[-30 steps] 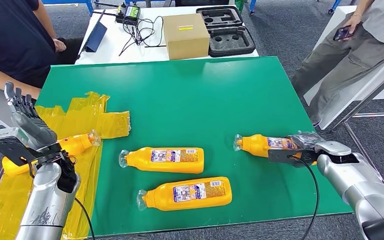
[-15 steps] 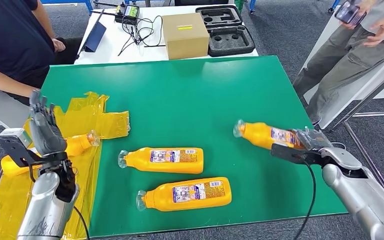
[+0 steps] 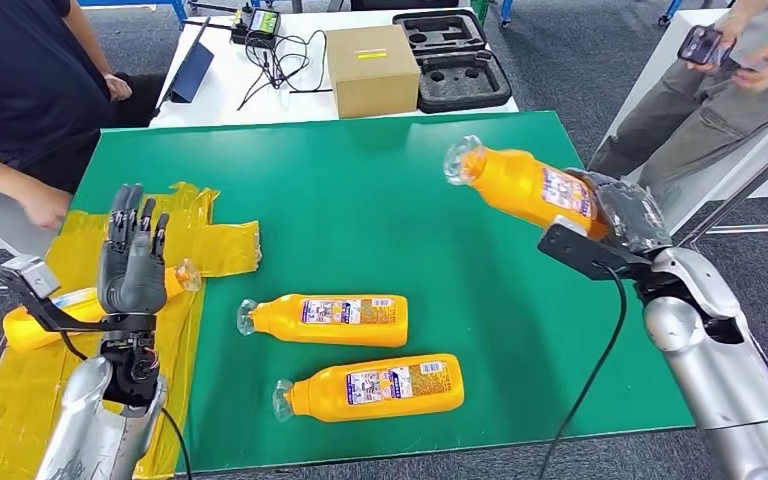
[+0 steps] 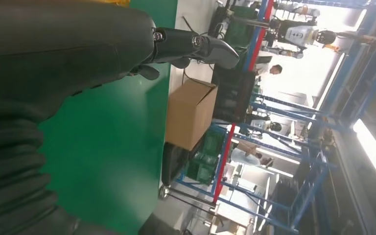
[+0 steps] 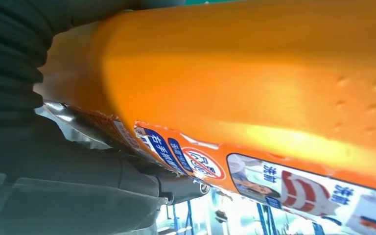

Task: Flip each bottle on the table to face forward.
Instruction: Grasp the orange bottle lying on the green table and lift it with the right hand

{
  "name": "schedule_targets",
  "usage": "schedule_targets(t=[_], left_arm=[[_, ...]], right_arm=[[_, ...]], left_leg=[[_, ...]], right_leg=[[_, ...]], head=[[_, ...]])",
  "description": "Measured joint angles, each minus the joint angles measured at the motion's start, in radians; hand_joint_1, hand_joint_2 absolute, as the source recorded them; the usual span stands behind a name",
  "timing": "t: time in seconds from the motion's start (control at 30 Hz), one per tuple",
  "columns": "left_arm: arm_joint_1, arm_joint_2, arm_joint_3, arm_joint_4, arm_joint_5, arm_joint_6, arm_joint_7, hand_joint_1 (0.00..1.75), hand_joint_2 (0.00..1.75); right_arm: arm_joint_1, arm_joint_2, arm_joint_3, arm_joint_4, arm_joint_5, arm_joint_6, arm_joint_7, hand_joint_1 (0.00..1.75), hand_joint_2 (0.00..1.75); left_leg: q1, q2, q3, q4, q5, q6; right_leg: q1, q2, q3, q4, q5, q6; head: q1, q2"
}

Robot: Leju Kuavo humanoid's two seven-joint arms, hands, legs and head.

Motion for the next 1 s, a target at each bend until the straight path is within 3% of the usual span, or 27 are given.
schedule_targets(t=[0.5, 0.73, 1.0], left_arm=[[0.0, -0.001, -0.026, -0.015, 0.069, -0.035, 0.029, 0.0, 1.75], [-0.013, -0.018, -0.097, -0.042, 0.174, -0.056, 0.074, 0.0, 1.75], [-0.042, -0.06, -0.193, -0.073, 0.268, -0.039, 0.111, 0.0, 1.75]], right_arm=[[0.0, 0.073, -0.012, -0.033, -0.012, -0.029, -0.009, 1.75, 1.75], [-0.006, 0.241, 0.048, -0.019, 0.066, -0.152, 0.029, 1.75, 1.75], [-0.098, 0.508, 0.192, 0.177, 0.154, -0.264, 0.12, 1.75, 1.75]], left_leg=[[0.0, 0.001, 0.0, 0.0, 0.0, 0.0], [0.001, 0.002, 0.0, 0.0, 0.0, 0.0], [0.002, 0.002, 0.0, 0.0, 0.001, -0.001]], right_leg=[[0.0, 0.0, 0.0, 0.0, 0.0, 0.0], [0.001, 0.001, 0.0, 0.001, 0.0, 0.0], [0.001, 0.002, -0.002, 0.001, 0.0, 0.0]], head=[[0.0, 0.0], [0.0, 0.0], [0.0, 0.0]])
